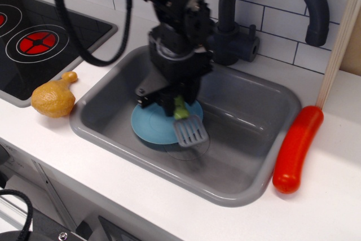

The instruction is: Put spatula on plate sink

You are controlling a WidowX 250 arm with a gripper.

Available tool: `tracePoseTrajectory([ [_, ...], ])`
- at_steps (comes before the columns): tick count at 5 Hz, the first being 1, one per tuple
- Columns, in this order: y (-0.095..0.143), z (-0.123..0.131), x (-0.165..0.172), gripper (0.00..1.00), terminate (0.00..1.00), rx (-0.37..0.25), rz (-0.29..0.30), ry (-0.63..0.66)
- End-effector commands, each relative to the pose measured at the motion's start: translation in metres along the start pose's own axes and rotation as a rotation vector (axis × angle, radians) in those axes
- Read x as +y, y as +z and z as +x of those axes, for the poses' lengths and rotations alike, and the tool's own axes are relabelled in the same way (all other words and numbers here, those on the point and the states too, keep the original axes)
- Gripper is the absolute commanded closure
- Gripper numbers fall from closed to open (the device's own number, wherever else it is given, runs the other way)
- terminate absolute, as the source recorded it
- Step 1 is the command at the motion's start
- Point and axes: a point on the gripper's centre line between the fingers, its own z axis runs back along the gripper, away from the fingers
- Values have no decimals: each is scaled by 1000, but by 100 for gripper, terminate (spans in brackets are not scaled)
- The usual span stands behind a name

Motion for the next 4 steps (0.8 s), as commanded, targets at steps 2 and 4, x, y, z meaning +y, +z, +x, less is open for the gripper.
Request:
tracePoseTrajectory([
  [2, -13, 54, -6, 100, 0, -81, -4, 24],
  [4, -16, 49, -22, 0, 0, -74, 63, 35],
])
